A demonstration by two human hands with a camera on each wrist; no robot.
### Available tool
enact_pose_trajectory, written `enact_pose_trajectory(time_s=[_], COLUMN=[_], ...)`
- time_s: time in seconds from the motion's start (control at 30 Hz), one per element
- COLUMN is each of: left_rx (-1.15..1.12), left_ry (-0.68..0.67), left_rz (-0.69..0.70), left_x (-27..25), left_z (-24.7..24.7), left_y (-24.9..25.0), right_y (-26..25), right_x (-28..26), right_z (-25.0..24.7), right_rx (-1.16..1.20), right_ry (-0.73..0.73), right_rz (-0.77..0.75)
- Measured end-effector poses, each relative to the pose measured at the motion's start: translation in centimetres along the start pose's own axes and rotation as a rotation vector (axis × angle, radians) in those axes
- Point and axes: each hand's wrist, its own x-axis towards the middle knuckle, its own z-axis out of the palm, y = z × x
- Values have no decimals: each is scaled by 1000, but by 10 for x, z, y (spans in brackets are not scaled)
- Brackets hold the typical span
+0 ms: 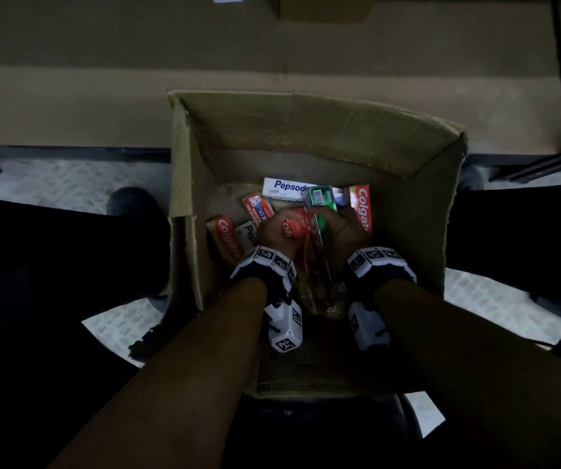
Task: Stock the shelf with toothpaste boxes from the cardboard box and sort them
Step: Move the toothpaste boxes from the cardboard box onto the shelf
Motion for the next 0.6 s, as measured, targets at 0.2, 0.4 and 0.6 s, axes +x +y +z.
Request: enact_pose_trajectory(time_s=[0.2, 0.4, 0.6], left_rx=[-15, -31, 55], left_ry=[-17, -45, -60], left_rz=[70, 114, 47], left_x=[-10, -19, -31], left_z=[-16, -39, -33], left_y=[8, 21, 34], right_y=[-3, -15, -15], right_x=[3, -10, -22], right_z=[-11, -25, -32], right_rx=[-8, 82, 56], right_ry=[-71, -35, -4], right_rz=[-84, -131, -43])
